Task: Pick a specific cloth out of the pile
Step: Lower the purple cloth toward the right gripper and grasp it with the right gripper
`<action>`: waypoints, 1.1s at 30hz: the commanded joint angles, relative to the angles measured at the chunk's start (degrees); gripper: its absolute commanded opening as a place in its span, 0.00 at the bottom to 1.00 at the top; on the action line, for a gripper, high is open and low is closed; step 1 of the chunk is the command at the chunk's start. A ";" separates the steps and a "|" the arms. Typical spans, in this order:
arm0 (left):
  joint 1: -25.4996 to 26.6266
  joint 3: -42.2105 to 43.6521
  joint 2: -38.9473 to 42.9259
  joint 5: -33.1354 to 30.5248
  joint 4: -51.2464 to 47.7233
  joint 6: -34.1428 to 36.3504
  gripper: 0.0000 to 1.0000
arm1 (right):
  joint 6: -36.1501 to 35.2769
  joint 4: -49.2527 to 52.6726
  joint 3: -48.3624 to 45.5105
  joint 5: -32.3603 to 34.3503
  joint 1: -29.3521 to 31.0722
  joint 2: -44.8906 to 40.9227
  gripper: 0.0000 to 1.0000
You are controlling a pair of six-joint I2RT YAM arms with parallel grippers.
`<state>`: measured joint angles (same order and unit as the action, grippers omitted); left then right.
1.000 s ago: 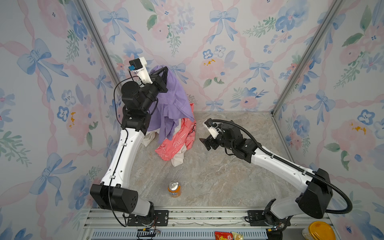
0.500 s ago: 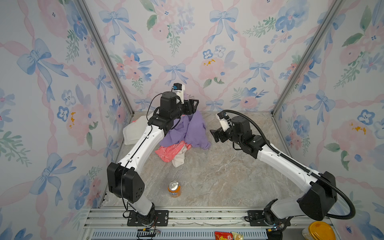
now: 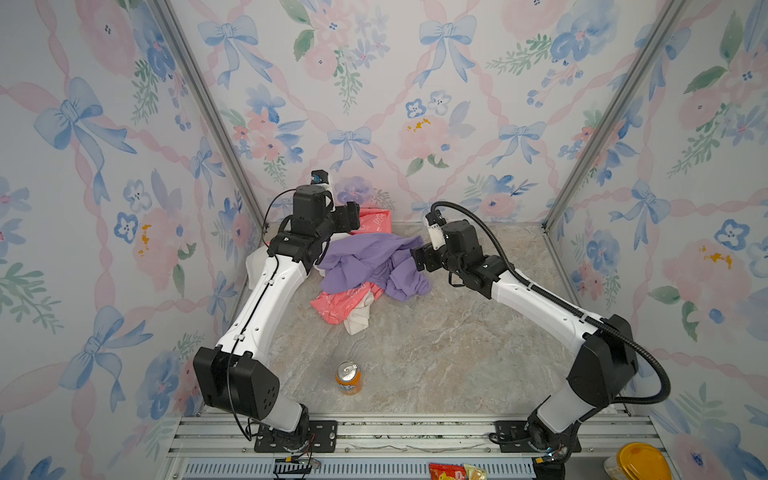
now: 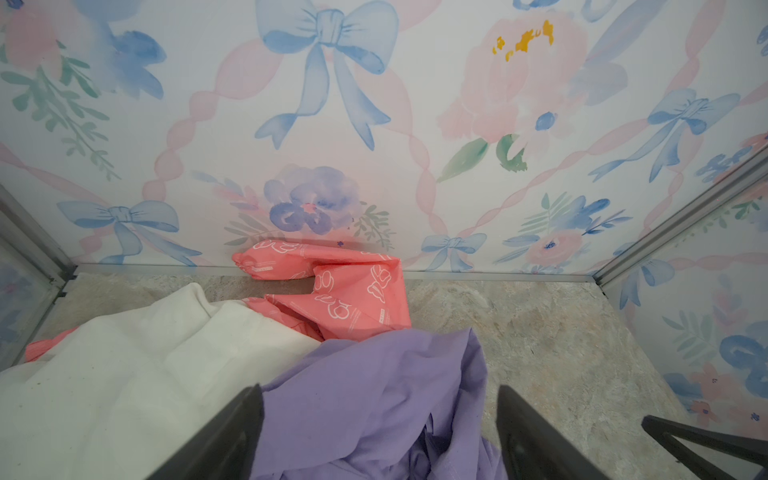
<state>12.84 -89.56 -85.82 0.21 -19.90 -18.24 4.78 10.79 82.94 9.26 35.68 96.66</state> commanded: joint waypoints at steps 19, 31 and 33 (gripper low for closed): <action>-1.53 4.72 5.72 0.80 1.08 -0.74 0.91 | 34.21 19.28 19.87 1.61 2.19 25.59 0.58; -2.03 8.20 9.80 -0.78 1.46 -0.31 0.90 | 39.67 15.34 18.02 -1.54 -0.17 25.96 0.00; -2.14 8.63 10.38 -0.91 1.73 -0.31 0.90 | 39.07 14.44 17.02 -0.55 -0.81 24.21 0.00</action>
<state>11.20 -81.97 -77.03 0.16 -19.38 -18.24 43.72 25.82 100.82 7.35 36.10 124.29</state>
